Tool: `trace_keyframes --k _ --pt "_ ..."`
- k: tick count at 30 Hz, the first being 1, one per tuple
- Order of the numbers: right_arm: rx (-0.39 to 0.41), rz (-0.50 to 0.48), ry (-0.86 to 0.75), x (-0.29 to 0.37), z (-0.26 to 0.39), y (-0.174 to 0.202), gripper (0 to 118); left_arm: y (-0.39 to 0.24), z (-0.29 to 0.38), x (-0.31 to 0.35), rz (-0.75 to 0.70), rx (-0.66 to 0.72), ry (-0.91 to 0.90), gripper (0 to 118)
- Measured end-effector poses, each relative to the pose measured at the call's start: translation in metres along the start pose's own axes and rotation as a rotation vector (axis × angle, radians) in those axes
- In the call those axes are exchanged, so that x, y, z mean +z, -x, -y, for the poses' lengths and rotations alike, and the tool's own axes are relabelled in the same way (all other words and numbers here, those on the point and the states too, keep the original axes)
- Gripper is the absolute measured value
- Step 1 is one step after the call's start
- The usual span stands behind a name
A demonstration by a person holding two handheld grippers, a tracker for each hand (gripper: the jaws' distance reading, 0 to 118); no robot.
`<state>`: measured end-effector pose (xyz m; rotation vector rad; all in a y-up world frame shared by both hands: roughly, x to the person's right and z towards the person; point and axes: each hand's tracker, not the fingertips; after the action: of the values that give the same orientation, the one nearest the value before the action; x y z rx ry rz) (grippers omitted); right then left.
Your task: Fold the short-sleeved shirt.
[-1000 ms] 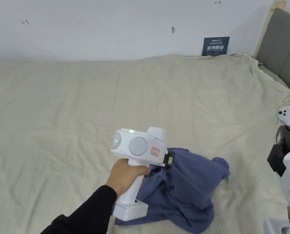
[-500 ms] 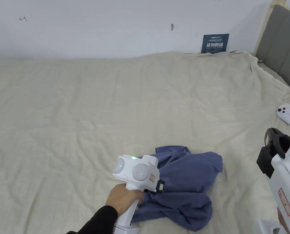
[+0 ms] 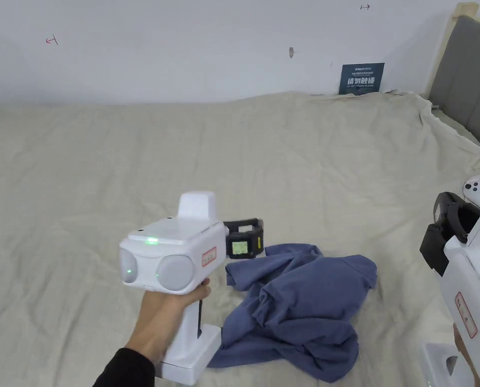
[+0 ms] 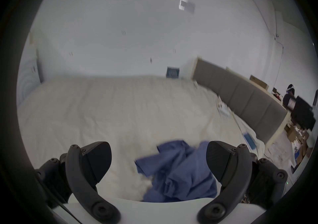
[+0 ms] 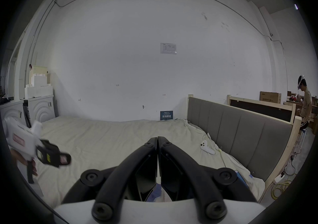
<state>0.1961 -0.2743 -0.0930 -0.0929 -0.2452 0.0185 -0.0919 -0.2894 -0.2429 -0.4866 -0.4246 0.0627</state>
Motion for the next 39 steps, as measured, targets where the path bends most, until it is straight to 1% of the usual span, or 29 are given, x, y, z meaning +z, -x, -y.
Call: trace_keyframes --k 3,5,7,12,13,15,16,17,18,19,20,23,28,31,35,37,39 --pt "0.003 -0.004 -0.008 0.002 -0.003 0.008 0 0.008 -0.006 0.027 -0.072 -0.007 -0.132 114" --pt "0.001 -0.008 -0.012 0.002 -0.003 0.010 0 0.014 -0.004 0.039 -0.127 -0.011 -0.217 111" --pt "-0.006 -0.013 -0.013 0.001 -0.001 0.009 0 0.020 -0.001 0.049 -0.161 -0.023 -0.256 104" --pt "-0.002 -0.025 -0.017 0.003 -0.001 0.014 0 0.035 0.015 0.058 -0.317 -0.056 -0.334 91" --pt "-0.002 -0.027 -0.018 0.004 -0.001 0.014 0 0.038 0.018 0.060 -0.331 -0.054 -0.345 85" --pt "-0.001 -0.029 -0.021 0.003 0.000 0.012 0 0.045 0.024 0.066 -0.341 -0.052 -0.376 81" --pt "-0.001 -0.028 -0.022 0.004 0.000 0.012 0 0.048 0.027 0.067 -0.348 -0.055 -0.388 76" --pt "-0.002 -0.028 -0.023 0.004 0.000 0.012 0 0.052 0.029 0.069 -0.349 -0.054 -0.405 65" --pt "-0.004 -0.029 -0.024 0.003 0.000 0.011 0 0.055 0.031 0.071 -0.345 -0.055 -0.418 48" --pt "-0.005 -0.028 -0.024 0.003 0.000 0.010 0 0.057 0.032 0.071 -0.348 -0.050 -0.422 26" --pt "-0.005 -0.027 -0.023 0.002 0.001 0.010 0 0.058 0.030 0.071 -0.354 -0.047 -0.418 17" --pt "-0.009 -0.026 -0.019 0.002 0.001 0.011 0 0.065 0.032 0.071 -0.348 -0.052 -0.416 1" --pt "-0.012 -0.027 -0.016 0.003 0.000 0.014 0 0.066 0.031 0.071 -0.338 -0.036 -0.400 0" --pt "-0.010 -0.031 -0.017 0.002 0.000 0.013 0 0.064 0.032 0.070 -0.336 -0.057 -0.396 0" --pt "-0.013 -0.032 -0.020 0.002 -0.002 0.015 0 0.062 0.030 0.070 -0.314 -0.052 -0.382 0" --pt "-0.012 -0.033 -0.019 0.001 -0.002 0.016 0 0.062 0.028 0.067 -0.306 -0.056 -0.364 0" --pt "-0.010 -0.034 -0.017 0.002 -0.003 0.018 0 0.063 0.025 0.062 -0.265 -0.040 -0.282 0"
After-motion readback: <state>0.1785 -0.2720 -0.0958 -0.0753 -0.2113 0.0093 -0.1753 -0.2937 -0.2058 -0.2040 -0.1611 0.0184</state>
